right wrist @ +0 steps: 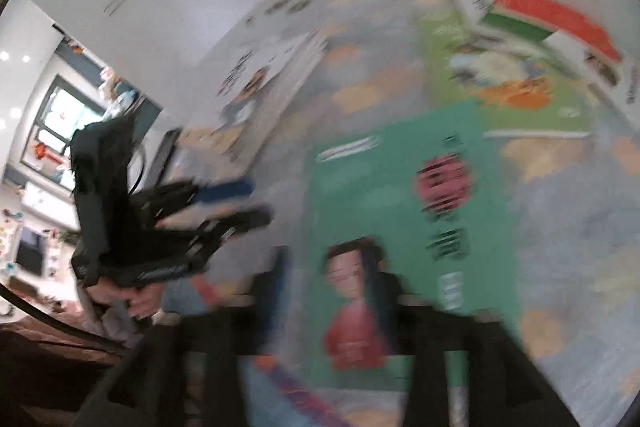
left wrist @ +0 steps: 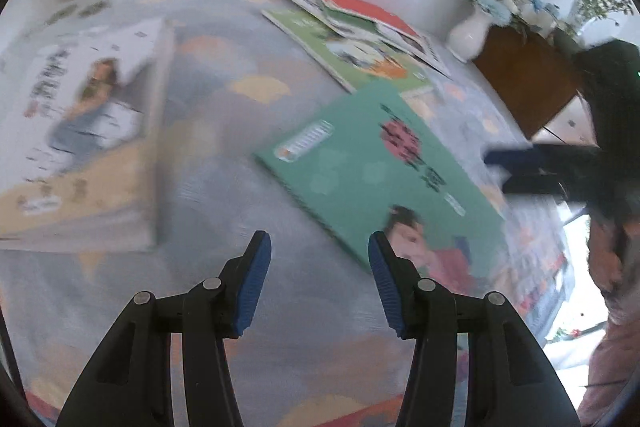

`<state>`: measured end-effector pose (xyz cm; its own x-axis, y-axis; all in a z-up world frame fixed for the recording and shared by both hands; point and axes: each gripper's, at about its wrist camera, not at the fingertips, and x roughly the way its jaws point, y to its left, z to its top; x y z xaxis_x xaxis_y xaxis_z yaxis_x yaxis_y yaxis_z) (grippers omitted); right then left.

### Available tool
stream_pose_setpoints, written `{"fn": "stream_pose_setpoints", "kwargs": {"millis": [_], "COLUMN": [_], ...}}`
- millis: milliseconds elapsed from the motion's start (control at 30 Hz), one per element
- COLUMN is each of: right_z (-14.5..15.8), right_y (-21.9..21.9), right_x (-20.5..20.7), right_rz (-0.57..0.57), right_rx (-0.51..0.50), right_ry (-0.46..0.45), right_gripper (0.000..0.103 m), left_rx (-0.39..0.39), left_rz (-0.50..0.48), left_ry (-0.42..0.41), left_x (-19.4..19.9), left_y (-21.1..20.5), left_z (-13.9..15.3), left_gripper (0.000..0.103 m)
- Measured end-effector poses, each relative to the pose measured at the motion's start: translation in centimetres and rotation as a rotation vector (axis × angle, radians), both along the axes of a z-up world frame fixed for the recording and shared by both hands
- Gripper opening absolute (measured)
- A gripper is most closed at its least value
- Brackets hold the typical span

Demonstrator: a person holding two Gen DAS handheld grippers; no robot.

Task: Organize books

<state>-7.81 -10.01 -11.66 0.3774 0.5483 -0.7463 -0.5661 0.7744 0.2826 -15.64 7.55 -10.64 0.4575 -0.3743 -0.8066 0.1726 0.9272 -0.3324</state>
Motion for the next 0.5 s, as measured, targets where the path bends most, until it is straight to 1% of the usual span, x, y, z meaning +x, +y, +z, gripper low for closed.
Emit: {"fn": "stream_pose_setpoints", "kwargs": {"millis": [33,100,133,167,233,267,300,333,400,433,500], "right_z": [-0.3,-1.1,-1.8,-2.8,-4.3,-5.0,-4.7,-4.9,-5.0,-5.4,-5.7], "right_y": [-1.3,-2.9,-3.8,-4.7,-5.9,-6.0,-5.9,-5.3,-4.7,-4.1,-3.1], "right_x": [0.8,2.4,3.4,4.3,5.6,5.7,5.4,4.8,3.8,3.0,1.7], "right_rz": [-0.025,-0.051,-0.071,-0.098,-0.17,-0.168,-0.164,-0.138,-0.104,-0.074,0.017], "right_rx": [0.006,-0.017,-0.036,-0.056,-0.077,-0.061,-0.058,-0.07,-0.073,-0.086,-0.137], "right_ry": [-0.004,0.02,0.023,0.03,0.048,0.063,0.032,0.026,0.046,0.076,0.112], "right_gripper": [0.068,0.068,0.068,0.068,0.068,0.069,0.07,0.07,0.07,0.073,0.074], "left_rx": [-0.018,-0.08,-0.095,-0.099,-0.078,-0.072,-0.078,-0.096,-0.108,-0.102,-0.07], "left_rz": [-0.033,-0.088,-0.112,-0.131,-0.128,-0.129,-0.126,-0.12,-0.107,-0.103,-0.1], "left_ry": [0.01,0.033,0.063,0.092,0.066,0.076,0.083,0.099,0.113,0.113,0.109], "left_x": [-0.1,-0.3,-0.2,-0.1,-0.4,-0.3,-0.2,0.0,-0.4,-0.9,-2.0], "left_y": [-0.9,-2.5,-3.3,-3.9,-4.4,-4.5,-4.4,-4.1,-3.4,-3.0,-2.2], "left_z": [-0.3,-1.0,-1.6,-2.2,-2.3,-2.3,-2.3,-2.3,-2.2,-2.2,-2.1], "left_gripper": [0.048,0.048,0.048,0.048,0.048,0.049,0.049,0.049,0.048,0.048,0.048]}}
